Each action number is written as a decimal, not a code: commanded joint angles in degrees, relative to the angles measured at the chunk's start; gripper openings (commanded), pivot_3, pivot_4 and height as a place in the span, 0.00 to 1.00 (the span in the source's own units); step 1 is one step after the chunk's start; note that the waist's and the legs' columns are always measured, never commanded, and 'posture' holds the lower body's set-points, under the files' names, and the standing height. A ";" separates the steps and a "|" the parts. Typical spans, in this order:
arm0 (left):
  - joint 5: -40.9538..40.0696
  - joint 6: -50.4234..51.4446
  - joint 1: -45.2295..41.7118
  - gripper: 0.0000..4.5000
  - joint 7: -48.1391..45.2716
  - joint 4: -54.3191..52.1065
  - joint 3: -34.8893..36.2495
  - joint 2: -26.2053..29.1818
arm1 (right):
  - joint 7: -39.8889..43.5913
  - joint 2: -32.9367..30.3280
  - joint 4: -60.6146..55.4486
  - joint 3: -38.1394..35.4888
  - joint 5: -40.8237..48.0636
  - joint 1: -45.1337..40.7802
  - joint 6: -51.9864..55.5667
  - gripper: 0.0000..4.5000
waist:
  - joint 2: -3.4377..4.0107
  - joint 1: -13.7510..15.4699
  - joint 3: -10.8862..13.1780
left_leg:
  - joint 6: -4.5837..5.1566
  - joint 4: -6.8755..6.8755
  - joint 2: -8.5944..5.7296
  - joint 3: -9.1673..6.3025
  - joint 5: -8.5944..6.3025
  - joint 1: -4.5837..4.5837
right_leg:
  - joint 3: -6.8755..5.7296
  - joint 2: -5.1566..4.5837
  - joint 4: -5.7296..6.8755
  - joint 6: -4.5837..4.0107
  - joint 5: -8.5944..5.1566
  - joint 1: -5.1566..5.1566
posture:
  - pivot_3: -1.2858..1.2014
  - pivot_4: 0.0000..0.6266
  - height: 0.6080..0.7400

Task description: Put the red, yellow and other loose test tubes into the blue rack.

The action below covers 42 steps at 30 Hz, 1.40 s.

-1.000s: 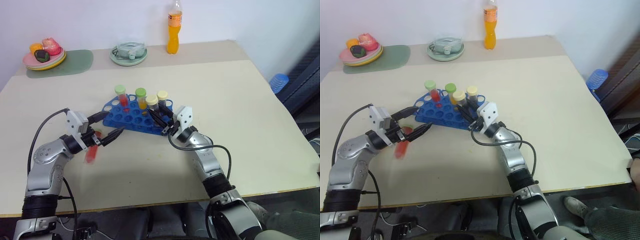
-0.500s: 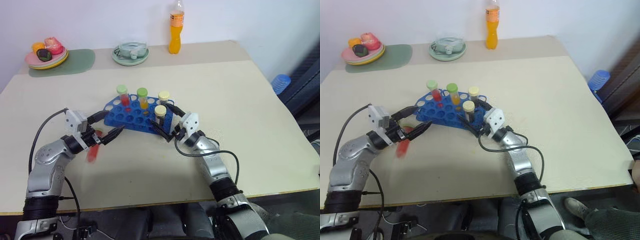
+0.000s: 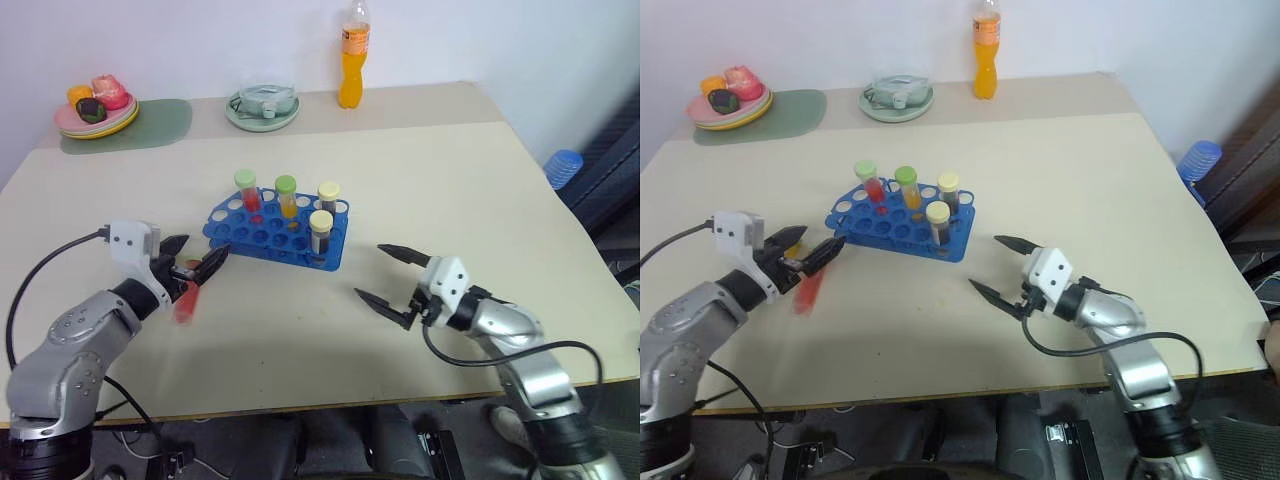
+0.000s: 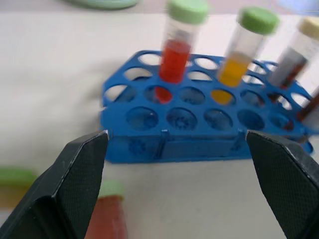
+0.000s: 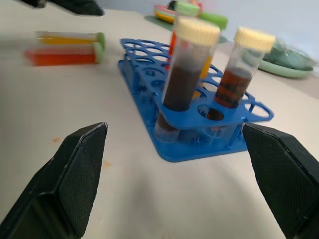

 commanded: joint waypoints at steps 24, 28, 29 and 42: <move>-5.99 37.85 -26.69 1.00 23.01 22.60 -6.62 3.73 | 11.82 -11.06 -11.79 -5.06 11.80 0.19 10.28 0.98 | -0.10 0.68 0.01 | -0.08 0.07 0.05 0.05 -0.04 -0.05 | 0.00 0.03 0.00 0.00 0.00 -0.04 | 0.52 0.24 1.00; -7.85 37.85 -27.31 1.00 26.89 25.76 -8.14 3.01 | 11.24 -10.76 -12.25 -5.03 11.80 0.42 10.36 0.98 | -0.09 0.68 0.00 | -0.08 0.06 0.06 0.05 -0.04 -0.04 | 0.00 0.03 0.02 0.00 0.00 -0.05 | 0.52 0.24 1.00; -9.31 37.85 -27.26 1.00 28.35 26.76 -9.14 3.11 | 11.15 -10.75 -12.28 -5.03 11.68 0.62 10.22 0.98 | -0.09 0.71 0.00 | -0.08 0.06 0.06 0.05 -0.03 -0.04 | 0.00 0.03 0.03 0.00 0.00 -0.05 | 0.52 0.24 1.00; -23.07 37.85 -24.55 0.17 36.98 24.85 -7.85 5.89 | 10.22 -10.26 -11.90 -4.77 11.29 0.54 9.92 1.00 | -0.05 0.70 -0.04 | -0.08 0.08 0.04 0.09 -0.04 0.01 | 0.04 0.01 0.04 0.00 0.00 -0.02 | 0.52 0.24 1.00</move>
